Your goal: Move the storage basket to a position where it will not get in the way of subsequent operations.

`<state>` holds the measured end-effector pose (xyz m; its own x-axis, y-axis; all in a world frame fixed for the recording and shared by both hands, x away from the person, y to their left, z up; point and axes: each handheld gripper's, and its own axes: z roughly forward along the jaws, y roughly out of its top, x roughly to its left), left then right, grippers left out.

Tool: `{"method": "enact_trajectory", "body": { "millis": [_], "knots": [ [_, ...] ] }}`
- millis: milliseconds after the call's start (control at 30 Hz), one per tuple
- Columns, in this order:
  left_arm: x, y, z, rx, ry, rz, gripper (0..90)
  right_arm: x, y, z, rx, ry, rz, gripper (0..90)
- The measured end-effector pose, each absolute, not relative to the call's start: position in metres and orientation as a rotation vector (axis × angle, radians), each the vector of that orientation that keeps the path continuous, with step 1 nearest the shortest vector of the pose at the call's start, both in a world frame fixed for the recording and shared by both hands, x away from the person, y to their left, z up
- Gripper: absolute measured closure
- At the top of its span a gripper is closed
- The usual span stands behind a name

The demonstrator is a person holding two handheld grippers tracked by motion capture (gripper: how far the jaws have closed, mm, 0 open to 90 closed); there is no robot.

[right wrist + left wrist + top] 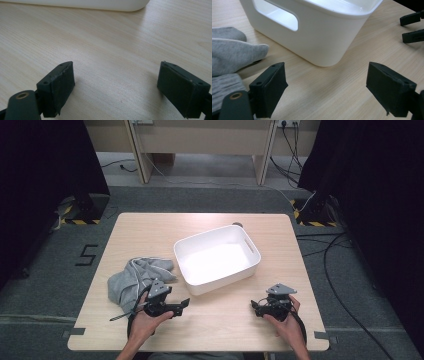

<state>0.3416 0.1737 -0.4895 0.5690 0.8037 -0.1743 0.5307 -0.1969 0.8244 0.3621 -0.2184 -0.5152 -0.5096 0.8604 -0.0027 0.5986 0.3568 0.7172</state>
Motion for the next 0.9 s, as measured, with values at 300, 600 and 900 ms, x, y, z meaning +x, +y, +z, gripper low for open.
{"method": "enact_trajectory", "body": {
  "millis": [300, 600, 900],
  "knots": [
    [0.348, 0.159, -0.494, 1.882, 1.077, 0.365, 15.5, 0.362, -0.218, -0.515, 1.283, 2.241, 0.947, 15.1],
    [0.359, 0.152, -0.497, 1.866, 1.094, 0.364, 16.4, 0.362, -0.217, -0.515, 1.281, 2.241, 0.943, 15.2],
    [0.367, 0.152, -0.499, 1.857, 1.11, 0.375, 24.3, 0.363, -0.217, -0.515, 1.278, 2.244, 0.944, 15.2]
  ]
}}
